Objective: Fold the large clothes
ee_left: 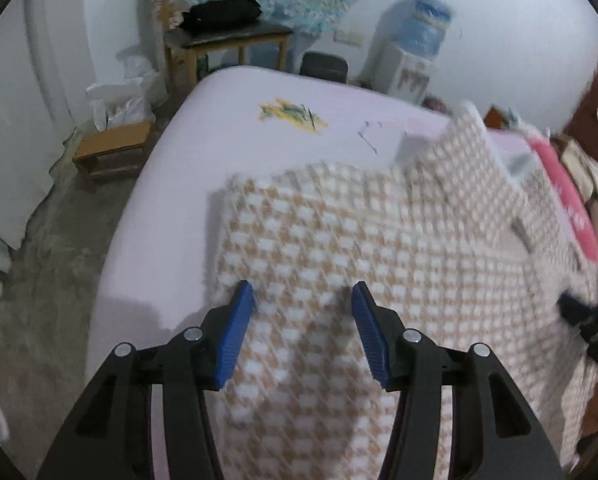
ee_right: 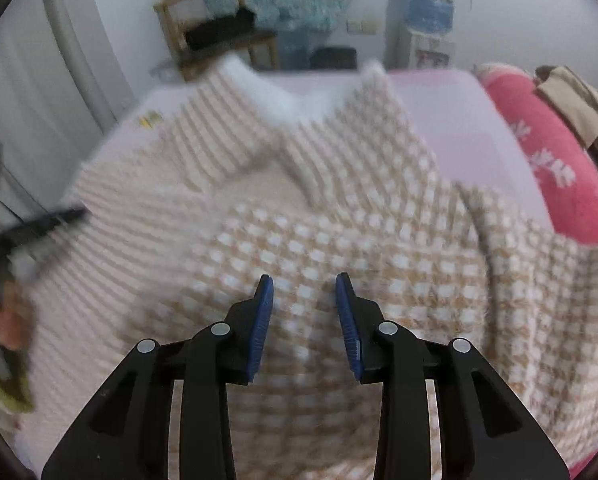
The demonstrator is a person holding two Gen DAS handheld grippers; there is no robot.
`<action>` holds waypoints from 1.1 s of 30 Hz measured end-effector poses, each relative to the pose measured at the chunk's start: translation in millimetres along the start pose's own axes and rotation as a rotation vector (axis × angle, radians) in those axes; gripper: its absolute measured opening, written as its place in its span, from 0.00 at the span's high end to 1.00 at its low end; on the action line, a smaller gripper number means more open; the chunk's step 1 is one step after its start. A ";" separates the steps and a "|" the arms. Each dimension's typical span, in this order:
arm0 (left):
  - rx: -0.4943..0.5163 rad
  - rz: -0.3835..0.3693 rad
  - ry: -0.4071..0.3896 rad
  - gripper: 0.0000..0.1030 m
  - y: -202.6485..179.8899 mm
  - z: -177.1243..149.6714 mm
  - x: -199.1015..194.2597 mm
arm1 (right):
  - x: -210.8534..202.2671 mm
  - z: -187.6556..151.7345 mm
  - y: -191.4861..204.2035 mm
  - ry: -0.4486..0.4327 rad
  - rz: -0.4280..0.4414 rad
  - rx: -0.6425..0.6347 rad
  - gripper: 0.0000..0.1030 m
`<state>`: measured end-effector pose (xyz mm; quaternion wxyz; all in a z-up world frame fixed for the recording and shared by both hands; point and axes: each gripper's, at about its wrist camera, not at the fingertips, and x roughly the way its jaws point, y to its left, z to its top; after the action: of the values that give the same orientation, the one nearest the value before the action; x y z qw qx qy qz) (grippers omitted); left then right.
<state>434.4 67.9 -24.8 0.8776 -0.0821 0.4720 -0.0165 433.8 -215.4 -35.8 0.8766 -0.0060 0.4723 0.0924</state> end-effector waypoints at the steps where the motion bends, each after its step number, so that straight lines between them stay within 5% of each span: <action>1: 0.002 -0.004 0.002 0.51 0.6 -0.2 -0.4 | -2.0 -0.8 -0.6 -0.014 0.008 -0.003 0.69; 7: 0.018 0.028 -0.035 0.51 -3.6 -3.2 -16.2 | -22.0 2.0 5.3 -0.028 0.001 -0.008 0.65; 12: 0.095 -0.024 -0.092 0.50 -34.0 -14.8 -53.6 | -27.9 -6.1 35.3 -0.055 0.042 -0.107 0.51; 15: 0.120 -0.059 -0.069 0.42 -48.4 -27.8 -60.2 | -12.8 -17.7 39.2 -0.017 0.016 -0.121 0.49; 20: 0.159 -0.050 0.002 0.36 -59.5 -58.0 -44.8 | -53.7 -28.8 17.0 -0.035 0.026 -0.037 0.44; 22: 0.176 -0.034 0.018 0.36 -59.7 -67.9 -34.3 | -78.9 -38.8 -4.7 -0.064 0.005 0.000 0.32; 26: 0.218 -0.013 -0.013 0.34 -61.8 -76.6 -31.0 | -123.7 -64.3 -74.3 -0.104 -0.032 0.147 0.32; 33: 0.161 -0.046 -0.009 0.30 -55.9 -72.9 -31.7 | -195.7 -120.5 -251.6 -0.179 -0.141 0.623 0.32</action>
<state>359.0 6.8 -29.1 0.8829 -0.0224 0.4631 -0.0743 271.3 -505.1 40.5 0.8785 0.2376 0.3976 -0.1171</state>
